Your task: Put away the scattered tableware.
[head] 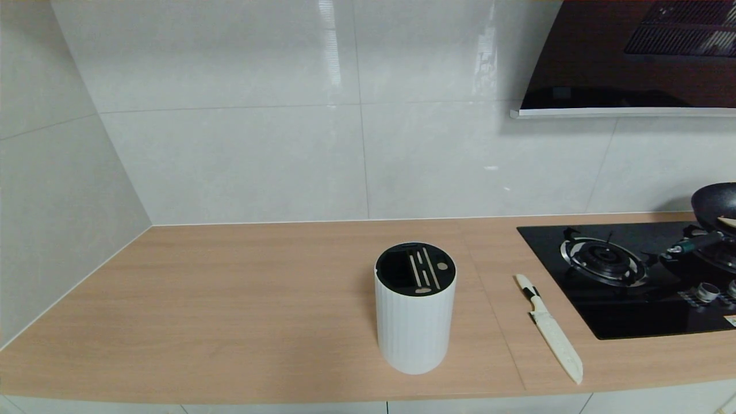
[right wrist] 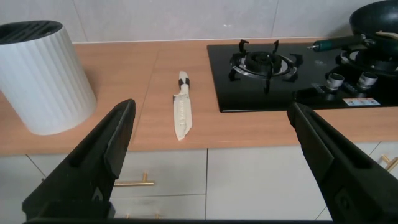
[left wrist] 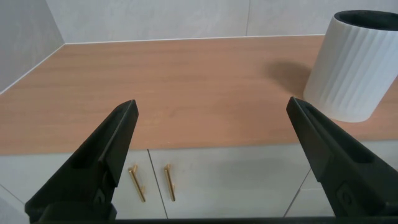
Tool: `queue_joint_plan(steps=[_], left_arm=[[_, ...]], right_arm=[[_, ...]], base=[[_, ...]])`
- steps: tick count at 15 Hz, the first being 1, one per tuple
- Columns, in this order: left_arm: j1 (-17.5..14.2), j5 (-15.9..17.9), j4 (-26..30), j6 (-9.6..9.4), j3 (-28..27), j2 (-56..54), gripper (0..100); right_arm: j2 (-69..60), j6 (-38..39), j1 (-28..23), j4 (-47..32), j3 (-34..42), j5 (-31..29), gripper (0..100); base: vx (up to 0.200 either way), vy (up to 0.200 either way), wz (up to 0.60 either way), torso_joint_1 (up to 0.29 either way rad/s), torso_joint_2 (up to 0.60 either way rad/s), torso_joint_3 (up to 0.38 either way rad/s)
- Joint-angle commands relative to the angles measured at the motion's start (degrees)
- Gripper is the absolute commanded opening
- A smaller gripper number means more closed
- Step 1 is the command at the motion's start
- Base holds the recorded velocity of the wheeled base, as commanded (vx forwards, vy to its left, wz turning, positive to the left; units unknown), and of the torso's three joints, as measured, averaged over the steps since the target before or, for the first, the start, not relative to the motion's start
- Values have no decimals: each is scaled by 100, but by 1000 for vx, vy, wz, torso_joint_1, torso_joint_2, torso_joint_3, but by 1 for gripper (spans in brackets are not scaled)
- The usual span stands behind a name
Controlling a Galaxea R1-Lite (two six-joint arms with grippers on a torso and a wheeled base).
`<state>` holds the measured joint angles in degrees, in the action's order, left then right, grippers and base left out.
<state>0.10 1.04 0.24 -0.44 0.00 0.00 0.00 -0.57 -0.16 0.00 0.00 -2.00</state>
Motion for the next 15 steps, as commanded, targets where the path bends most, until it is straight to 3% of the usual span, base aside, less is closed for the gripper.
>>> queue_joint_plan(steps=[1, 3, 5, 6, 7, 11, 15], left_arm=[[-10, 2, 2, 0, 0, 0, 100], [-1, 2, 2, 0, 0, 0, 100], [-1, 2, 2, -9, 0, 0, 100], [-1, 2, 2, 0, 0, 0, 100], [-1, 2, 2, 0, 0, 0, 100], [-1, 2, 2, 0, 0, 0, 100], [-1, 2, 2, 0, 0, 0, 100]], right_arm=[[0, -22, -2, 0, 0, 15, 100], [896, -13, 253, 53, -193, 138, 100], [1995, 804, 455, 211, -1573, 358, 100], [2408, 796, 534, 193, -1837, 551, 100], [3691, 778, 605, 220, -2206, 912, 100], [6267, 365, 657, 202, -3085, 877, 100], [8613, 31, 657, 176, -3920, 402, 100]], base=[[0, 0, 0, 0, 0, 0], [0, 0, 0, 0, 0, 0], [0, 0, 0, 0, 0, 0], [0, 0, 0, 0, 0, 0], [0, 0, 0, 0, 0, 0], [0, 0, 0, 0, 0, 0], [0, 0, 0, 0, 0, 0]])
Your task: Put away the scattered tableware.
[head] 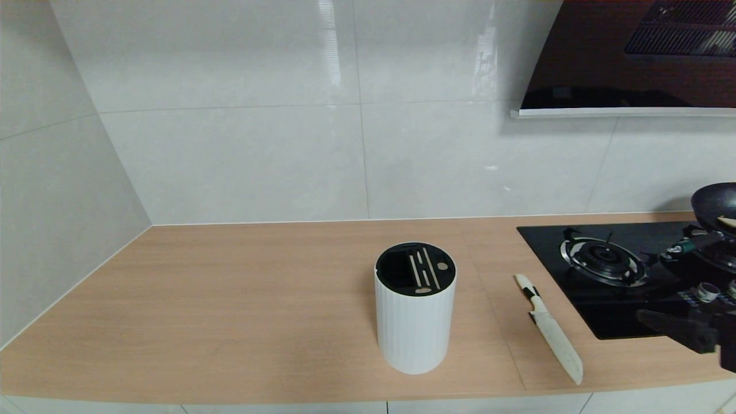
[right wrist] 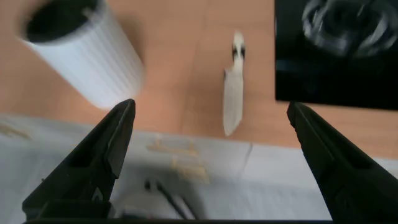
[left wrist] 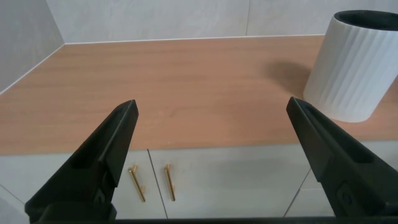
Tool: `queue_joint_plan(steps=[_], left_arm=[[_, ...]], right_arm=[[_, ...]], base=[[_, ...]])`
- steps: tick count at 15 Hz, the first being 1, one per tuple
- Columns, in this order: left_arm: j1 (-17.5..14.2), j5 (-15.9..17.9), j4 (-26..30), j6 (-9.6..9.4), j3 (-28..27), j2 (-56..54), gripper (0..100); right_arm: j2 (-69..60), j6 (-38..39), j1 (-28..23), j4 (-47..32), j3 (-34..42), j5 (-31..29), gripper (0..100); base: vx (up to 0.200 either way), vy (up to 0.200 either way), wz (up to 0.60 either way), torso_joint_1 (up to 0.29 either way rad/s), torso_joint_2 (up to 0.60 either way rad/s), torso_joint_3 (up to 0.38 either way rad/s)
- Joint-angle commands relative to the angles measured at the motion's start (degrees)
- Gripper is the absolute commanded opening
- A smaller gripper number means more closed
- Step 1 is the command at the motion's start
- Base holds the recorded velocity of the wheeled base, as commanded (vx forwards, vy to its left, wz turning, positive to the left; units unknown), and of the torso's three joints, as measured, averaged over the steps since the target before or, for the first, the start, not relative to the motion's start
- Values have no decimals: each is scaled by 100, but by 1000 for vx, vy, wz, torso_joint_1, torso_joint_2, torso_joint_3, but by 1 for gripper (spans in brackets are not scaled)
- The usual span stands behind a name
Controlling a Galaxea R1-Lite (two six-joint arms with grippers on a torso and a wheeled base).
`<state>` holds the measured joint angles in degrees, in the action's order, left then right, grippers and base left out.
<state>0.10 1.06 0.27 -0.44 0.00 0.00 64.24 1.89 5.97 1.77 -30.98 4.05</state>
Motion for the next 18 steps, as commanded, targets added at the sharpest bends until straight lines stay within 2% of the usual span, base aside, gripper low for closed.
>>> queue_joint_plan(steps=[1, 4, 9, 12, 15, 18], left_arm=[[-1, -1, 0, 0, 0, 0, 100], [-1, -1, 0, 0, 0, 0, 100], [-1, -1, 0, 0, 0, 0, 100], [-1, -1, 0, 0, 0, 0, 100], [-1, -1, 0, 0, 0, 0, 100], [-1, -1, 0, 0, 0, 0, 100]], right_arm=[[2672, -224, 44, 34, -1086, -211, 100], [3718, -215, 44, 289, -1561, -308, 100], [5230, -277, 79, 1440, -1552, -449, 100], [5661, -303, 132, 1766, -1446, -510, 100], [5924, -303, 115, 2504, -1385, -624, 100], [6188, -347, 115, 2662, -1455, -624, 100]], base=[[0, 0, 0, 0, 0, 0], [0, 0, 0, 0, 0, 0], [0, 0, 0, 0, 0, 0], [0, 0, 0, 0, 0, 0], [0, 0, 0, 0, 0, 0], [0, 0, 0, 0, 0, 0]])
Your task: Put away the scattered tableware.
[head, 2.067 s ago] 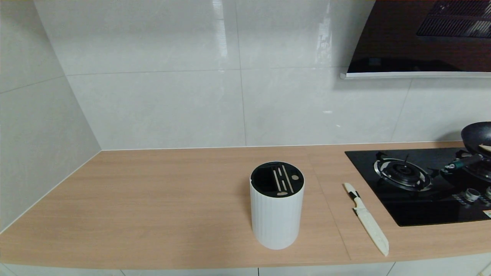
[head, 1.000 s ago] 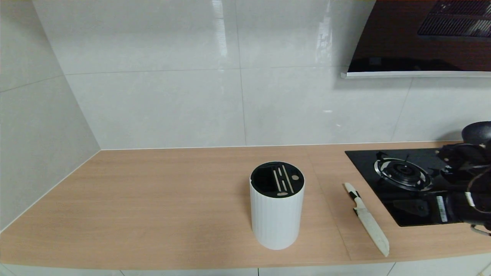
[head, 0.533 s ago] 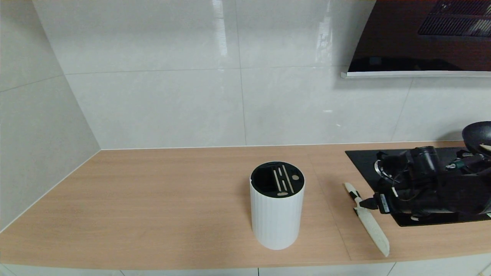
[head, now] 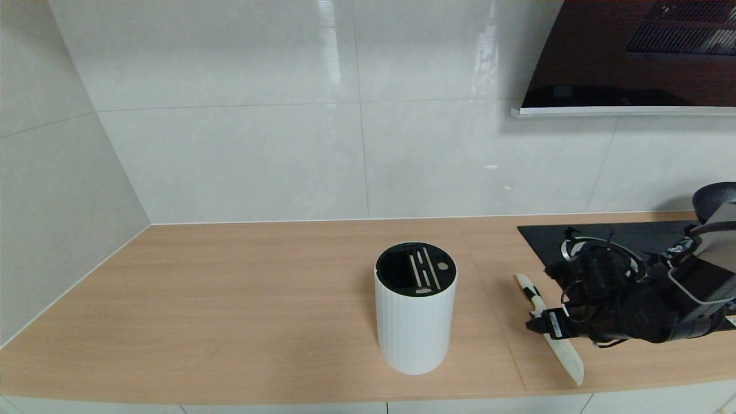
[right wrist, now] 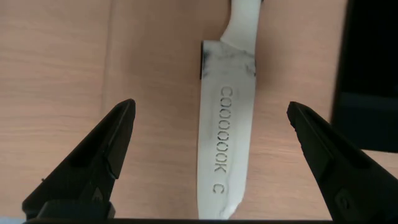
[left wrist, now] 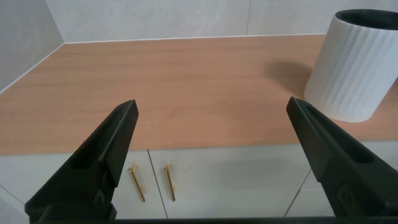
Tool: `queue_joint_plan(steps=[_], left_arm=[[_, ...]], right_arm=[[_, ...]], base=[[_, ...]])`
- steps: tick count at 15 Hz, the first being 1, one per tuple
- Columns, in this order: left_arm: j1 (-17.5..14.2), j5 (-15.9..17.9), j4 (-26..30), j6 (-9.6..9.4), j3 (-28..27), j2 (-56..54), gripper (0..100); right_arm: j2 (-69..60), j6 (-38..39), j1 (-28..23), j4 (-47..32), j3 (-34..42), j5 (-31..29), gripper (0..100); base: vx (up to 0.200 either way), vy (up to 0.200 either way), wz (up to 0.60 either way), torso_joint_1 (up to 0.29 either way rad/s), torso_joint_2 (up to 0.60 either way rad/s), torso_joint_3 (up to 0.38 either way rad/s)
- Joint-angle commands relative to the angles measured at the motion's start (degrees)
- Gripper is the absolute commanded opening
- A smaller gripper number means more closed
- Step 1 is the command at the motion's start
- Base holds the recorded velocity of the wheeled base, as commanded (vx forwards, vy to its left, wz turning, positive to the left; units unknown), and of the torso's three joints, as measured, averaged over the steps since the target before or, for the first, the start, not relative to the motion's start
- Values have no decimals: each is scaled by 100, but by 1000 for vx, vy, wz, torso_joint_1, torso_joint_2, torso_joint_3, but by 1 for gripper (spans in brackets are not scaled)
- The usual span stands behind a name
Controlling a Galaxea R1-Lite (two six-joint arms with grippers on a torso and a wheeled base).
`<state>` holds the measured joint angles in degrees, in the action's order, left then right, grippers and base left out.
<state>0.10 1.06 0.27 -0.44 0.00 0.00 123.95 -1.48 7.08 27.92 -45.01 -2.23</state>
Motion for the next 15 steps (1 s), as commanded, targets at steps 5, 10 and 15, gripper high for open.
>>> queue_joint_plan(steps=[5, 10, 15], left_arm=[[-1, -1, 0, 0, 0, 0, 100], [-1, -1, 0, 0, 0, 0, 100], [-1, -1, 0, 0, 0, 0, 100]], right_arm=[[621, -11, 4, 443, -219, -5, 100], [771, -11, -40, 575, -289, 3, 100], [771, -2, -49, 575, -298, 47, 100]], base=[[0, 0, 0, 0, 0, 0], [0, 0, 0, 0, 0, 0], [0, 0, 0, 0, 0, 0]])
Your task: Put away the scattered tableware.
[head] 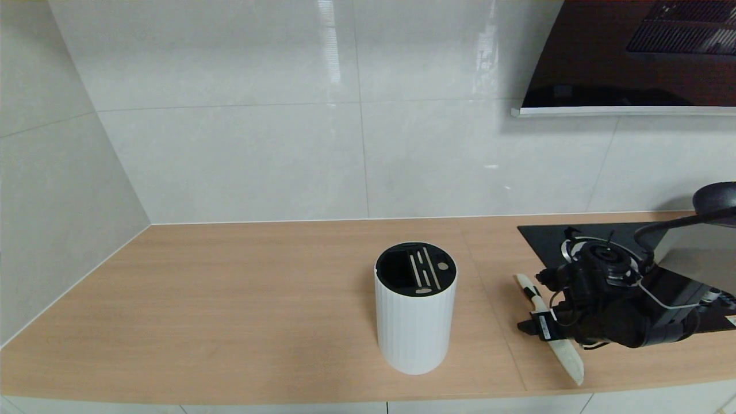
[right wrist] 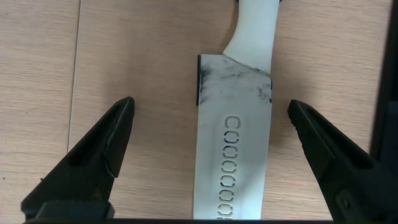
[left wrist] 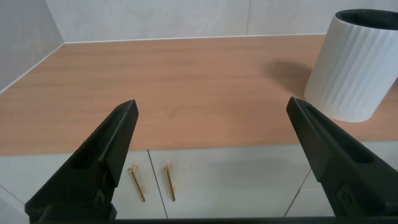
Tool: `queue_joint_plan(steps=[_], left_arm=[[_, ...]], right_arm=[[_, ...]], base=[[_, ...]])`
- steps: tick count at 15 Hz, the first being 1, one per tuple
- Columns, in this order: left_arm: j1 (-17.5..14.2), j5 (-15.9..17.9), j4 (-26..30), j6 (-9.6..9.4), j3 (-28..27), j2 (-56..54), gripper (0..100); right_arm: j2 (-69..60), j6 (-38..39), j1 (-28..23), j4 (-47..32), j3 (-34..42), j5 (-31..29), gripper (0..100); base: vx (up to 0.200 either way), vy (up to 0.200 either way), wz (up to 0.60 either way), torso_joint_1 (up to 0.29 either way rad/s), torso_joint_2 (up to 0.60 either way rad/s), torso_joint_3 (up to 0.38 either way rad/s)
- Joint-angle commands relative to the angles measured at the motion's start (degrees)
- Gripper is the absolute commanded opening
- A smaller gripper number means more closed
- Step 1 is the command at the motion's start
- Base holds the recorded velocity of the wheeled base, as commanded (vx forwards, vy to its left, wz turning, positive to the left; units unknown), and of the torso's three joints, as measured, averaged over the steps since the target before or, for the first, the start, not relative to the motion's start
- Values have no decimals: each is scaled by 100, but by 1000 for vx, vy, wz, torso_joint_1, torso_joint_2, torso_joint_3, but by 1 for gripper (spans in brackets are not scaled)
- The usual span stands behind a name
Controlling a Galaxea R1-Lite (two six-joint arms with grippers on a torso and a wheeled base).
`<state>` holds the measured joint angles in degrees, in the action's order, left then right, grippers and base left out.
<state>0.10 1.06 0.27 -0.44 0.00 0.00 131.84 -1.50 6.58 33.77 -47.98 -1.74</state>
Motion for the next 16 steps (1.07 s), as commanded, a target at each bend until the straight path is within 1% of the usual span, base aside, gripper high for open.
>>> queue_joint_plan(steps=[1, 2, 9, 10, 11, 12, 13, 15, 16], left_arm=[[-1, -1, 0, 0, 0, 0, 100], [-1, -1, 0, 0, 0, 0, 100], [-1, -1, 0, 0, 0, 0, 100], [-1, -1, 0, -26, 0, 0, 100], [-1, -1, 0, 0, 0, 0, 100], [-1, -1, 0, 0, 0, 0, 100], [-1, -1, 0, -35, 0, 0, 100], [-1, 8, 0, -149, 0, 0, 100], [-1, 8, 0, -70, 0, 0, 100]], right_arm=[[-9, 1, 1, -11, -1, -1, 100], [-1, 1, -17, -11, -1, -1, 0], [96, 1, -25, -2, -1, -37, 0], [26, 9, -25, -2, -1, -37, 0], [-97, 9, -25, -2, 17, -28, 0], [-291, 18, -25, -2, 43, 7, 0], [-748, 36, -17, -2, 166, 34, 0], [-1591, 115, 54, -2, 412, 122, 0], [-2040, 229, 124, -37, 483, 227, 0]], base=[[0, 0, 0, 0, 0, 0], [0, 0, 0, 0, 0, 0], [0, 0, 0, 0, 0, 0], [0, 0, 0, 0, 0, 0], [0, 0, 0, 0, 0, 0], [0, 0, 0, 0, 0, 0], [0, 0, 0, 0, 0, 0], [0, 0, 0, 0, 0, 0], [0, 0, 0, 0, 0, 0]])
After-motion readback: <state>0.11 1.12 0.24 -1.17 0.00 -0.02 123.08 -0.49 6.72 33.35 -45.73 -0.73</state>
